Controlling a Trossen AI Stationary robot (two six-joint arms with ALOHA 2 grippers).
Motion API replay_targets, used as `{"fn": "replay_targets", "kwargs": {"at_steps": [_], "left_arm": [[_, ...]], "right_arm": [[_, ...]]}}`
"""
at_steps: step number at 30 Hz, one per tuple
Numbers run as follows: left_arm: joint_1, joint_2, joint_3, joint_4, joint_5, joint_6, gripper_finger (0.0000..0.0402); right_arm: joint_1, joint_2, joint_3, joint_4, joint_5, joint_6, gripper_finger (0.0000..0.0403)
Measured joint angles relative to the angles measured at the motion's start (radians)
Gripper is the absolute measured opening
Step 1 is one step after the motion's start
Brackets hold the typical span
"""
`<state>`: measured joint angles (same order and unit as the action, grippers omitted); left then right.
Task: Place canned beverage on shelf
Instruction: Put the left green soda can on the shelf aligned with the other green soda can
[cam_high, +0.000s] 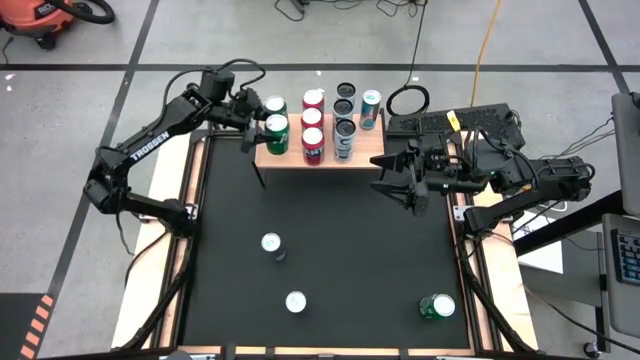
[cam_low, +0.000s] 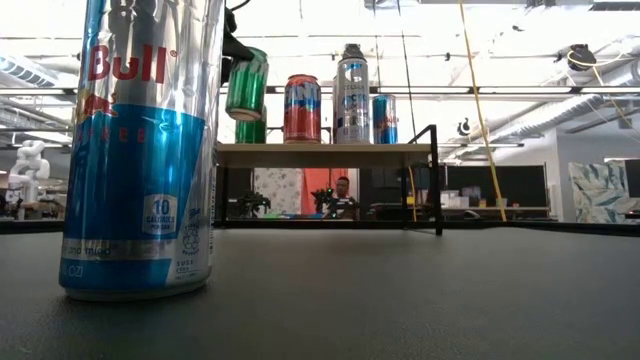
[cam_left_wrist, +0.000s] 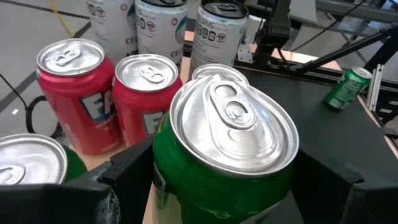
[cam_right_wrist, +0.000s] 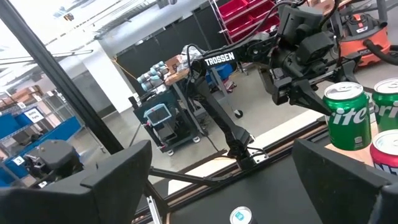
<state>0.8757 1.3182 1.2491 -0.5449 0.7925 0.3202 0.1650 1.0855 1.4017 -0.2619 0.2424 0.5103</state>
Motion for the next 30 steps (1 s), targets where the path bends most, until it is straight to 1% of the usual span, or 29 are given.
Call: {"fn": "replay_targets", "kwargs": {"at_steps": [7, 14, 18, 22, 26, 30], "left_arm": [[-0.001, 0.000, 0.000, -0.017, -0.014, 0.000, 0.0302], [-0.001, 0.000, 0.000, -0.018, -0.056, 0.000, 0.0302], [-0.001, 0.000, 0.000, -0.010, -0.060, -0.104, 0.0302], [-0.008, 0.000, 0.000, 0.001, -0.032, -0.109, 0.0302], [-0.004, -0.002, 0.000, -0.004, 0.024, -0.028, 0.0302], [0.035, -0.003, 0.000, -0.014, 0.098, 0.051, 0.0302]], "right_arm": [[0.000, 0.000, 0.000, 0.000, 0.000, -0.002, 0.0368], [0.000, 0.000, 0.000, 0.001, 0.000, -0.010, 0.0368], [0.000, 0.000, 0.000, 0.002, 0.000, -0.012, 0.0368], [0.000, 0.000, 0.000, 0.003, 0.000, -0.024, 0.0368], [0.000, 0.000, 0.000, 0.003, -0.001, -0.023, 0.0368], [0.000, 0.000, 0.000, 0.003, -0.004, -0.008, 0.0368]]}}
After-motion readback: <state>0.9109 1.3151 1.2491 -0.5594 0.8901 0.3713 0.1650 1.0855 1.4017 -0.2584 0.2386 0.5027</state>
